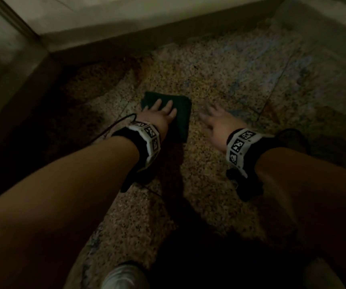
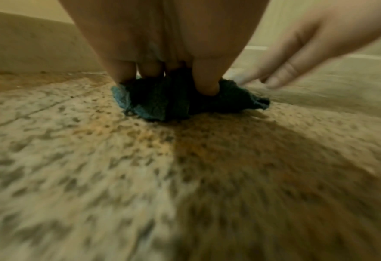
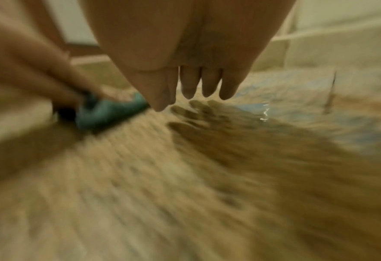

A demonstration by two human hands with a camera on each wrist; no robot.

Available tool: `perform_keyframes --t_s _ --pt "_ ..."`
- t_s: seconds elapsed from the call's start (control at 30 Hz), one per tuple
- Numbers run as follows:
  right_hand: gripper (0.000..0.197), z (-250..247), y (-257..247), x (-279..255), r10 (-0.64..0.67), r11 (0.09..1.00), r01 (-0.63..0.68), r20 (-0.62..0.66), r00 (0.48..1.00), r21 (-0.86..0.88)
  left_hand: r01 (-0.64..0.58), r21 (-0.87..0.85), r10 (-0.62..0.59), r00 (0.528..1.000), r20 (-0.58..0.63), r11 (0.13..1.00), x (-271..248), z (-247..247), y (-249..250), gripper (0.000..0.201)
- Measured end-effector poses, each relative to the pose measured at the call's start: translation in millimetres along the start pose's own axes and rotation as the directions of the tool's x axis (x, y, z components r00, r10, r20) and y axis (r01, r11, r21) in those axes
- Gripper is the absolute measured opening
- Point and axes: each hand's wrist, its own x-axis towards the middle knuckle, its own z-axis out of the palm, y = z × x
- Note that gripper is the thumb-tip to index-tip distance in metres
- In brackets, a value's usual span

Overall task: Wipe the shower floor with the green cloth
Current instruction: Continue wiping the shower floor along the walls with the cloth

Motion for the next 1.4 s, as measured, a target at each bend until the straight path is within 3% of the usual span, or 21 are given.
perform_keyframes --t_s 0.13,0.43,0.63,0.87,1.03,1.4 --pt "0.058 8 7 -4 -0.01 0.999 0.011 0.034 0.999 -0.05 0.017 0.03 -0.017 1.0 -0.012 0.999 4 -5 1 0.079" --pt "0.069 -11 9 6 0.015 0.999 -0.025 0.233 0.972 0.04 0.08 0.013 -0.079 0.995 -0.061 0.997 50 -62 28 0.077" --pt "0.073 -7 10 6 0.009 0.997 -0.027 0.223 0.975 0.075 0.059 0.001 -0.059 0.995 -0.077 0.998 49 -62 26 0.075" --pt "0.053 10 16 -13 -0.011 0.99 0.002 0.062 0.998 0.143 0.002 0.041 0.001 0.998 -0.067 0.999 38 -21 27 0.072" --pt "0.058 46 47 -37 -0.081 0.982 0.085 -0.031 0.996 0.17 -0.068 0.041 0.072 0.994 -0.083 0.997 28 -9 29 0.069" --pt "0.064 51 52 -30 -0.077 0.995 0.069 0.117 0.99 0.069 -0.011 0.042 0.016 0.995 -0.103 0.999 50 -53 69 0.073"
